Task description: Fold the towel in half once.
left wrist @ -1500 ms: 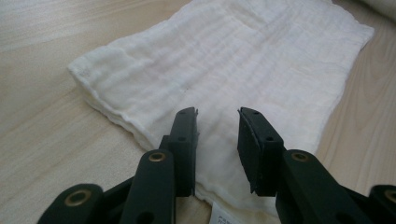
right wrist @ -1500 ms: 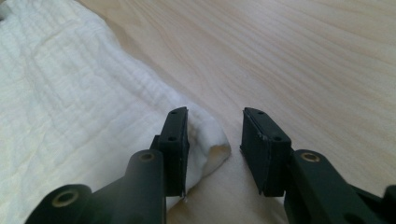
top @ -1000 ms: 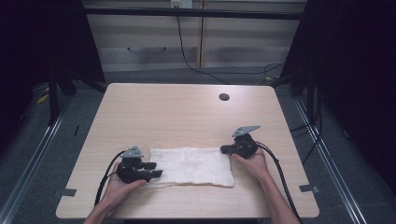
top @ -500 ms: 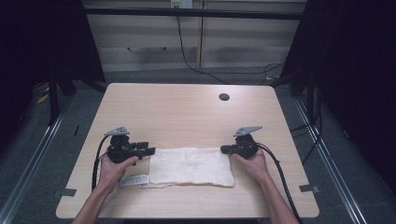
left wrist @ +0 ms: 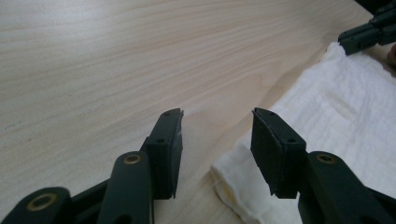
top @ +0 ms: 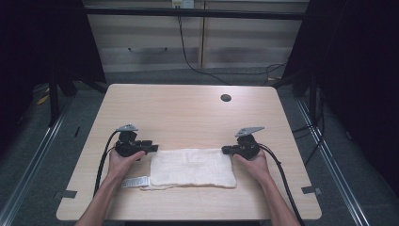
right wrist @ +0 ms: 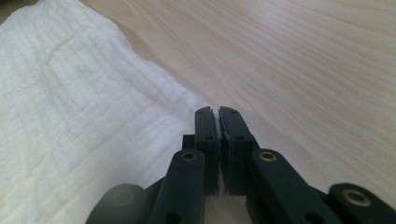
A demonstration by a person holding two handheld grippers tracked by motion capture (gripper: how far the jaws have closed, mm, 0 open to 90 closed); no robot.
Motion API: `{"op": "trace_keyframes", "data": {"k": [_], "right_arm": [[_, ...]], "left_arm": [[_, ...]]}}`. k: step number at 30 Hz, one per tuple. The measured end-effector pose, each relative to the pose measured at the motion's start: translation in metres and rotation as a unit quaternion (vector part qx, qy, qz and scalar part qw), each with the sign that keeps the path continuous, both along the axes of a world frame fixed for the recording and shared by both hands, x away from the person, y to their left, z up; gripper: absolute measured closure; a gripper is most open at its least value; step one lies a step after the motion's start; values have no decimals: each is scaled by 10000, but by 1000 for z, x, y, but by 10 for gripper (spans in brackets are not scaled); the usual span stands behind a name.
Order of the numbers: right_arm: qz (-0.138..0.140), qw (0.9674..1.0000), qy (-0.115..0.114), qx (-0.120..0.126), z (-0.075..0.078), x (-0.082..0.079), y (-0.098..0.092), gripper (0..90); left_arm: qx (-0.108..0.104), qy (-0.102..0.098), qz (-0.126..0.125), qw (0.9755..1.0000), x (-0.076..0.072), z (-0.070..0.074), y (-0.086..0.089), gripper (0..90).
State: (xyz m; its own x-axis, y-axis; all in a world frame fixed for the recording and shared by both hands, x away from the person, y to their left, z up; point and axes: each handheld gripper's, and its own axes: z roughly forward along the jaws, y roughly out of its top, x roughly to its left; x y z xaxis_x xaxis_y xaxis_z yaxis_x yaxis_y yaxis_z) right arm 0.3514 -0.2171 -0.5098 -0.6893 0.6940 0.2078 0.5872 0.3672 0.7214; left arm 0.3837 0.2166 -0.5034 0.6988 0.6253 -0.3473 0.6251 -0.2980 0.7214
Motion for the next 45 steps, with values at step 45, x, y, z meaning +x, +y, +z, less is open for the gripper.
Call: {"op": "trace_keyframes", "data": {"k": [45], "right_arm": [[-204, 9991, -181, 321, 17, -11, -15, 875]], "left_arm": [[135, -298, -453, 9984, -21, 2, -10, 871]]}}
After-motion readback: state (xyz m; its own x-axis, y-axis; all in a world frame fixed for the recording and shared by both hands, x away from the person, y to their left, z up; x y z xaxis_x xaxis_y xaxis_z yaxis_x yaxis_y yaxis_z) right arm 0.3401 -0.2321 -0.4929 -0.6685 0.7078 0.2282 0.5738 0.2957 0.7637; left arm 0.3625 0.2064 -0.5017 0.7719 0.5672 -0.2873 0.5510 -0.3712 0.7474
